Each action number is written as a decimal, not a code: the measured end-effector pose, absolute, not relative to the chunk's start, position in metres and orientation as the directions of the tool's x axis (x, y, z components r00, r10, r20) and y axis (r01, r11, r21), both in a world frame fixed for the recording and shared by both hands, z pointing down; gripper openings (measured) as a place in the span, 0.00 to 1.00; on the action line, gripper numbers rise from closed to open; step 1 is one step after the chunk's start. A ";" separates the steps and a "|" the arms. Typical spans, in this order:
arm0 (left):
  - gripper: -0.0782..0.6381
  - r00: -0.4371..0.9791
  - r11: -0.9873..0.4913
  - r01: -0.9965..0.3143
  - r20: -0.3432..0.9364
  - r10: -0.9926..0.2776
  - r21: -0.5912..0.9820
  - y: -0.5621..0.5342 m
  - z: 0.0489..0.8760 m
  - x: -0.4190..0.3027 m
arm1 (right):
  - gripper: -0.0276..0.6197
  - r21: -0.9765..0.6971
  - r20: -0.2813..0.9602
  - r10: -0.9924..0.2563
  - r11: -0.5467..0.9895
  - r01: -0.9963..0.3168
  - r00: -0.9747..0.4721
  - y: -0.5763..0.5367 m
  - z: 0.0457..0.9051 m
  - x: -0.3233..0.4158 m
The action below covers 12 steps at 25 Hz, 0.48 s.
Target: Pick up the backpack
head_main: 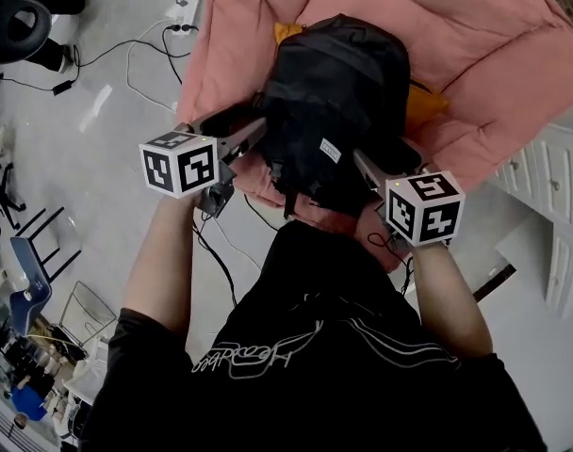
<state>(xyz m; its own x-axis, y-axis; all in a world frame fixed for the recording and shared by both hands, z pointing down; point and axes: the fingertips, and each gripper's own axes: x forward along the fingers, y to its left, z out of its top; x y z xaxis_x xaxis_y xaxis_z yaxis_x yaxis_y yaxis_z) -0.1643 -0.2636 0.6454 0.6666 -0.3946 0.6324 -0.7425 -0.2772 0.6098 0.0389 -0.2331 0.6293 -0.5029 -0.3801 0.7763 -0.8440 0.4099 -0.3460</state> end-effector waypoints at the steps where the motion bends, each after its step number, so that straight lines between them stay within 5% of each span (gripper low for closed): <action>1: 0.48 0.670 -0.278 -0.740 0.631 -0.391 0.613 -0.266 0.649 -0.162 | 0.46 -0.345 0.777 -0.379 0.410 -0.844 -0.502 -0.234 0.632 0.039; 12: 0.47 0.661 -0.338 -0.749 0.678 -0.322 0.570 -0.297 0.683 -0.141 | 0.46 -0.349 0.776 -0.357 0.444 -0.825 -0.520 -0.244 0.646 0.030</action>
